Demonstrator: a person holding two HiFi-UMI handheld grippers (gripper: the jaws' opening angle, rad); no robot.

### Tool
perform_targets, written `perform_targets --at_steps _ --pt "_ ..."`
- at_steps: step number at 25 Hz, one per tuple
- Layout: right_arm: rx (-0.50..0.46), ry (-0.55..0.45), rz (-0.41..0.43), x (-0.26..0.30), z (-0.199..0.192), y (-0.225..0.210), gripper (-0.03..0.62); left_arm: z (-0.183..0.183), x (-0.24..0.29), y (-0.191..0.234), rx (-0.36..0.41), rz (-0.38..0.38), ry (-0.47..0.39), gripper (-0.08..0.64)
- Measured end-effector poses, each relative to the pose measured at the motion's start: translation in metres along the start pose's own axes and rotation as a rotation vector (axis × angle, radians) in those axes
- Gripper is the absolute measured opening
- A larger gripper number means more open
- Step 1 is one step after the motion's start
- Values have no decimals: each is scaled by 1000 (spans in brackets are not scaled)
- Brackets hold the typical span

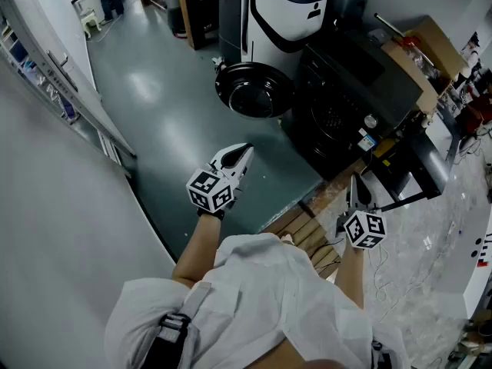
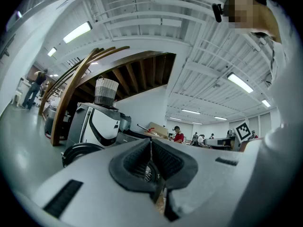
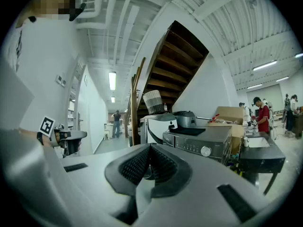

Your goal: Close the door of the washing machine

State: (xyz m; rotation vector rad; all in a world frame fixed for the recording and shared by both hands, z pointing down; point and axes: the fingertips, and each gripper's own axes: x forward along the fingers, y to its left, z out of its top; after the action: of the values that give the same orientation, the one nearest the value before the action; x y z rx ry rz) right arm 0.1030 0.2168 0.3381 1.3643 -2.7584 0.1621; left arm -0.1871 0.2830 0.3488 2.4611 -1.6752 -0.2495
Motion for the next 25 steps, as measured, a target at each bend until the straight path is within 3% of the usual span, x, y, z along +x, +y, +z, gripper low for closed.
perform_targets --at_steps 19,25 --pt "-13 26 10 1 -7 -9 26 -9 18 -11 21 -42 37 18" --pt "39 -14 22 5 -4 -10 28 -9 21 -9 20 -42 37 18"
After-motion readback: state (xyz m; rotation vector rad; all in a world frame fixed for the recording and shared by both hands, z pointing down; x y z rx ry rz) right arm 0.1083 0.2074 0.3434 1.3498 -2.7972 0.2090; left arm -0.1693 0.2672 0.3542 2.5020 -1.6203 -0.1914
